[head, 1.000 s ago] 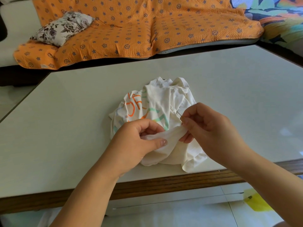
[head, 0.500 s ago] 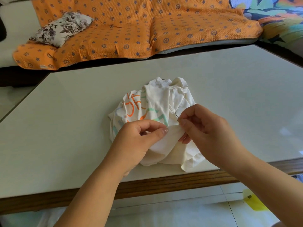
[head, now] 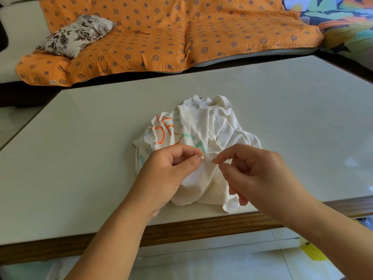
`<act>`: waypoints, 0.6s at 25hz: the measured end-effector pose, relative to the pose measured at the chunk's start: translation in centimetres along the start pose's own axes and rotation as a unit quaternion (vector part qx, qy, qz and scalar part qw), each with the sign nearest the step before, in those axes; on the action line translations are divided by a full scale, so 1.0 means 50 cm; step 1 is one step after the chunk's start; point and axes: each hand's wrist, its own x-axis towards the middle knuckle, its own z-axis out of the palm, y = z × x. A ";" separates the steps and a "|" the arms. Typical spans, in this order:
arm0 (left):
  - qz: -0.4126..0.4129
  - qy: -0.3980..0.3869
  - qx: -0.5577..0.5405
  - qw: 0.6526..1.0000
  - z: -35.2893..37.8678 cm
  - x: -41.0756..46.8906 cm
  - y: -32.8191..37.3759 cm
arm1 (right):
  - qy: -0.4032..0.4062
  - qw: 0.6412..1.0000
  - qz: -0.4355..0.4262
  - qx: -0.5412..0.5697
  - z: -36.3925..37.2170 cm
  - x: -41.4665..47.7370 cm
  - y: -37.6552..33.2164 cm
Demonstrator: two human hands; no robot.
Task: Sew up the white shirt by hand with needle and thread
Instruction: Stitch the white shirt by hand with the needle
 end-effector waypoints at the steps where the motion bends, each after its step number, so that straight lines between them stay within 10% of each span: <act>1: 0.001 -0.001 -0.001 1.000 0.001 0.000 0.001 | 0.000 1.000 0.004 0.002 -0.001 0.000 0.000; 15: 0.040 -0.022 0.082 0.996 0.000 -0.008 0.005 | -0.006 0.999 0.017 -0.031 0.008 0.004 0.006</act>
